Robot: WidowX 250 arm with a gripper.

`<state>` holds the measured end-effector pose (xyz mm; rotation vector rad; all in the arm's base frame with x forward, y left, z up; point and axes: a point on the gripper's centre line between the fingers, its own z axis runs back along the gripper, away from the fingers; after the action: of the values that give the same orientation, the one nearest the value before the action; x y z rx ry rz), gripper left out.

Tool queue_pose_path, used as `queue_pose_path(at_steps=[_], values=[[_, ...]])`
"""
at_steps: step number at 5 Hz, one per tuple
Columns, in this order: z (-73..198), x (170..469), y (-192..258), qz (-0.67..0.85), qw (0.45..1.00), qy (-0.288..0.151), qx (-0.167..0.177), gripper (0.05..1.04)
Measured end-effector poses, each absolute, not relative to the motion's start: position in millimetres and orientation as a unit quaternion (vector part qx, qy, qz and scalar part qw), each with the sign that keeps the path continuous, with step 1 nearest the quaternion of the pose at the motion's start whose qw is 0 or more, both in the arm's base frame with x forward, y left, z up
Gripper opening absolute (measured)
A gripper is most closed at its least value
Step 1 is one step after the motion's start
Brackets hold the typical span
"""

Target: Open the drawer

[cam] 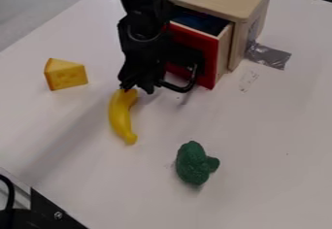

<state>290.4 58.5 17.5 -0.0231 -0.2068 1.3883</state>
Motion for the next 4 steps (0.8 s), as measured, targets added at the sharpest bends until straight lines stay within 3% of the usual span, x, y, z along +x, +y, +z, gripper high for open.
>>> queue_pose_path(at_steps=[4], values=[[17.0, 284.0, 56.9, 0.650, 0.754, -0.090, -0.019, 0.169]])
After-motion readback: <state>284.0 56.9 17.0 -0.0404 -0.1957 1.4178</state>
